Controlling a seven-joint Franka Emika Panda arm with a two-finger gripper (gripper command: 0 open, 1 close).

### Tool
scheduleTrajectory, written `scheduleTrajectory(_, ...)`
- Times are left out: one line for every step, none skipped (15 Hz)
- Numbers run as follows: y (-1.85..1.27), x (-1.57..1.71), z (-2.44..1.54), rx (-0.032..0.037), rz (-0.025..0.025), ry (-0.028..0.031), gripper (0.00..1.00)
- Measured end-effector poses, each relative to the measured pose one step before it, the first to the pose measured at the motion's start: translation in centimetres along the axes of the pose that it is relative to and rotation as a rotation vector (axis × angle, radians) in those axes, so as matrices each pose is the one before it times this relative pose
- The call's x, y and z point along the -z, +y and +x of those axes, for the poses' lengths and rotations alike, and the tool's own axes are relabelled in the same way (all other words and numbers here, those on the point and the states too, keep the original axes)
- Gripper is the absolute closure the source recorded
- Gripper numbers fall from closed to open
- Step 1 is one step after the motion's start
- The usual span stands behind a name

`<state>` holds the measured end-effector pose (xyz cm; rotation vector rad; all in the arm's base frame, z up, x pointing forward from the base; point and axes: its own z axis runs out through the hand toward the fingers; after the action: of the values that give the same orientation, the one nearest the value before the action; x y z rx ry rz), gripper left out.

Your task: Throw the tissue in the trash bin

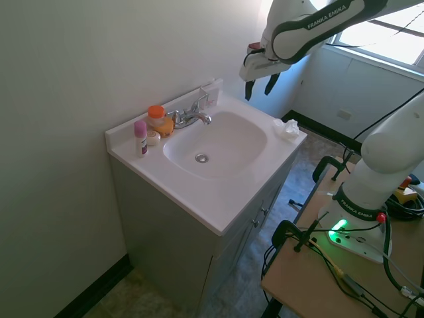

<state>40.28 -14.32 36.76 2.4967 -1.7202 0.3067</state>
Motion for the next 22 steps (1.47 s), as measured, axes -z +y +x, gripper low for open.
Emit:
scheduleTrajectory(1.787, -1.186, 0.580, -0.01878, -0.02063, -0.00467, 0.00)
scheduleTrajectory(1.593, -1.091, 0.359, -0.01221, -0.01867, -0.00581, 0.00)
scheduleTrajectory(1.521, -1.073, 0.244, -0.00544, -0.01531, -0.00601, 0.00)
scheduleTrajectory(1.281, -0.967, 0.079, -0.00376, -0.01310, -0.00630, 0.00)
scheduleTrajectory(1.064, -0.909, -0.044, -0.00234, -0.00975, -0.00030, 0.00)
scheduleTrajectory(0.691, -0.755, 0.024, -0.00210, -0.00760, -0.00050, 0.00)
scheduleTrajectory(0.220, -0.581, 0.203, -0.00322, -0.00540, -0.00473, 0.00)
scheduleTrajectory(0.063, -0.928, 0.041, -0.00033, -0.00520, -0.01036, 0.00)
scheduleTrajectory(0.033, -1.114, -0.063, -0.00045, -0.00762, -0.01282, 0.00)
scheduleTrajectory(0.024, -1.040, -0.078, -0.00003, -0.00726, -0.01223, 0.00)
scheduleTrajectory(0.036, -0.975, -0.045, -0.00048, -0.00786, -0.01179, 1.00)
scheduleTrajectory(0.062, -0.721, 0.015, -0.00030, -0.00526, -0.00837, 1.00)
scheduleTrajectory(-0.003, -0.464, 0.135, -0.00108, 0.00019, -0.00293, 1.00)
scheduleTrajectory(-0.001, -0.312, 0.217, -0.00318, 0.00174, -0.00072, 1.00)
scheduleTrajectory(0.050, -0.236, 0.204, -0.00094, 0.00020, -0.00121, 1.00)
scheduleTrajectory(-0.059, -0.122, 0.198, 0.00056, 0.00079, 0.00051, 1.00)
scheduleTrajectory(-0.051, -0.100, 0.231, -0.00224, 0.00253, 0.00167, 1.00)
scheduleTrajectory(0.002, -0.126, 0.249, -0.00240, 0.00394, 0.00179, 1.00)
scheduleTrajectory(0.038, -0.100, 0.315, 0.00107, 0.00032, -0.00003, 1.00)
scheduleTrajectory(0.084, -0.143, 0.222, 0.00017, -0.00072, -0.00188, 1.00)
scheduleTrajectory(0.003, -0.127, 0.147, 0.00131, 0.00228, -0.00176, 1.00)
scheduleTrajectory(-0.115, -0.050, 0.010, 0.00015, 0.00435, -0.00102, 1.00)
